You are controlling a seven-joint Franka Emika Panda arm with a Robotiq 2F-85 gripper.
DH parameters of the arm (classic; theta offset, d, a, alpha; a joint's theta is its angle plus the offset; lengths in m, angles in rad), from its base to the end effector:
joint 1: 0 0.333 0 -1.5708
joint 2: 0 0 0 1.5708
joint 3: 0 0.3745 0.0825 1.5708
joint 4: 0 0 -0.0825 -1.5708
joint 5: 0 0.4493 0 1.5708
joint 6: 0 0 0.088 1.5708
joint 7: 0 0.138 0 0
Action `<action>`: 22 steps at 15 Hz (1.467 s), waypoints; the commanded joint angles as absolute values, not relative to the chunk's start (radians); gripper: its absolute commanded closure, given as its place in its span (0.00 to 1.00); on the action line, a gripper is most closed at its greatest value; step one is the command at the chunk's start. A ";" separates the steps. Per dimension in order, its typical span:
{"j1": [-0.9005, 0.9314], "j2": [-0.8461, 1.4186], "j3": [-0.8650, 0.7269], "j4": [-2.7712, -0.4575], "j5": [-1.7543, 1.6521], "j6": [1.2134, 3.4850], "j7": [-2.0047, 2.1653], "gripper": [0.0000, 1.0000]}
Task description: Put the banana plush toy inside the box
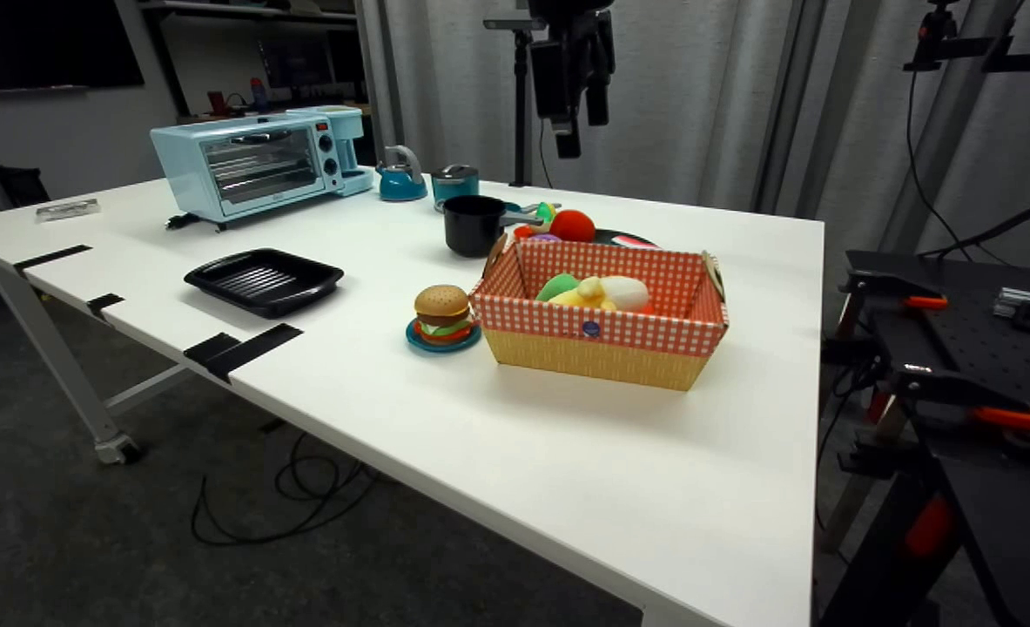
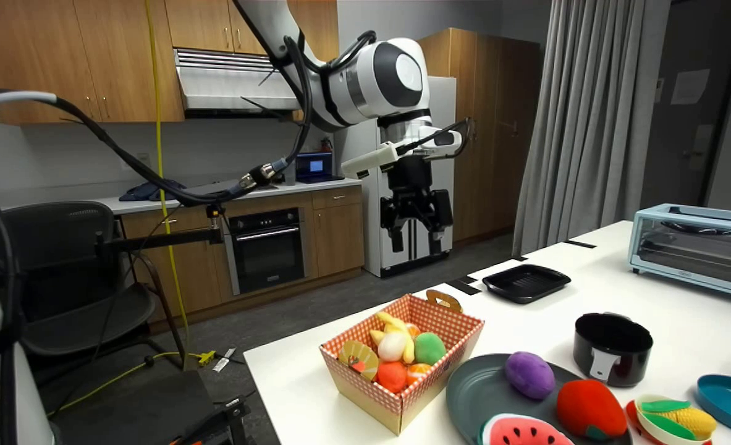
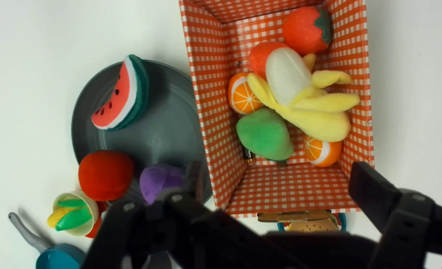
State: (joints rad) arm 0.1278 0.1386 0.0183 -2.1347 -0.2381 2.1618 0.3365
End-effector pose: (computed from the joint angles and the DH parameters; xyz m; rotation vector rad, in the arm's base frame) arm 0.5988 0.0724 0.3196 2.9310 -0.0679 -0.0923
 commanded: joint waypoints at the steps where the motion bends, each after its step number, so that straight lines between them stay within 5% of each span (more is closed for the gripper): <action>1: 0.121 0.056 0.026 -2.200 -0.277 2.163 0.349 0.00; 22: 0.040 -0.042 0.013 -2.257 -0.055 2.067 0.325 0.00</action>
